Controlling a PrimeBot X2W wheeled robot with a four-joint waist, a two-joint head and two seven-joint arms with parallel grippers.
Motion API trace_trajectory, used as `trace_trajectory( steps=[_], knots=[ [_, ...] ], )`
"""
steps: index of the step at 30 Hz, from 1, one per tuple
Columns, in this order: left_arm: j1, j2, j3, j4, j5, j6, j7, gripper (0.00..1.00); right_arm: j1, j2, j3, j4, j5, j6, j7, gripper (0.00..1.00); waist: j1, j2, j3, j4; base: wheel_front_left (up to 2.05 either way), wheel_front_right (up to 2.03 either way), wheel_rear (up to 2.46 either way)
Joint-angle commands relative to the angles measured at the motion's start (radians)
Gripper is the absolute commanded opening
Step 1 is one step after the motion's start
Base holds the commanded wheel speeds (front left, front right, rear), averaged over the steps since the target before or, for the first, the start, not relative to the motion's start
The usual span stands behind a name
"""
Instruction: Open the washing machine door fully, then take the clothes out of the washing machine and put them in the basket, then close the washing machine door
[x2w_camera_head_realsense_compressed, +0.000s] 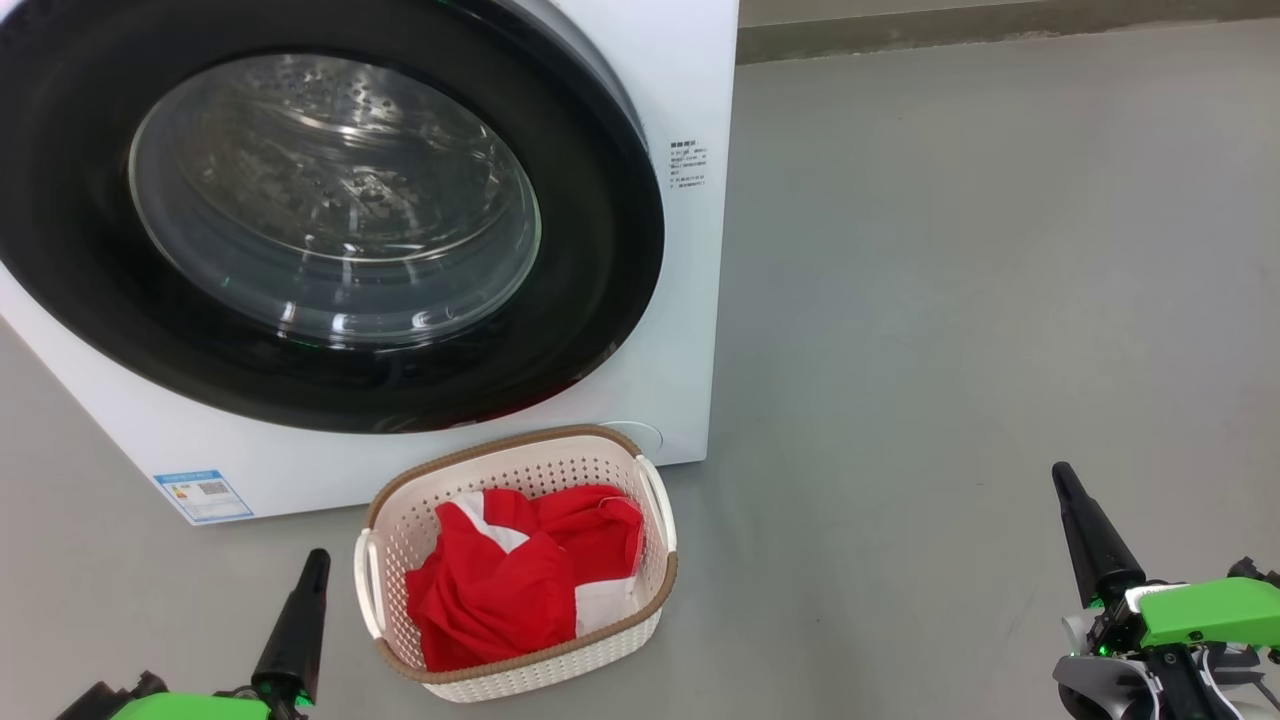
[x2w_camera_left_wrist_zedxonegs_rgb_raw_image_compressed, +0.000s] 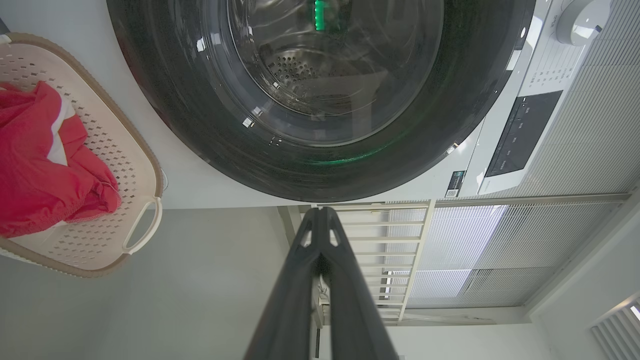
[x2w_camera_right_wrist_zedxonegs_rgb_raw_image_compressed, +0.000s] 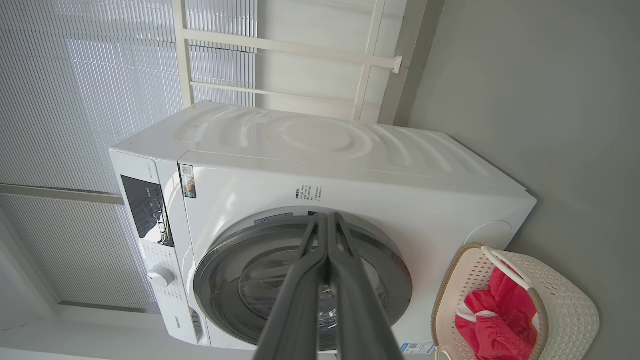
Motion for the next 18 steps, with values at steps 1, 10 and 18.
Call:
trace_trajectory(
  steps=[1,10,18],
  knots=[
    [-0.039,0.008,0.035,-0.021,-0.007,-0.007,0.003,0.0,-0.04,-0.005,0.012,-0.025,-0.001,-0.001,0.006,0.0,0.0,0.0,0.0,0.0,0.0,0.0,0.0],
    [-0.039,0.008,0.035,-0.021,-0.007,-0.007,0.003,0.0,-0.04,-0.005,0.012,-0.025,-0.001,-0.001,0.006,0.0,0.0,0.0,0.0,0.0,0.0,0.0,0.0],
    [-0.039,0.008,0.035,-0.021,-0.007,-0.007,0.003,0.0,-0.04,-0.005,0.012,-0.025,-0.001,-0.001,0.007,0.0,0.0,0.0,0.0,0.0,0.0,0.0,0.0]
  ],
)
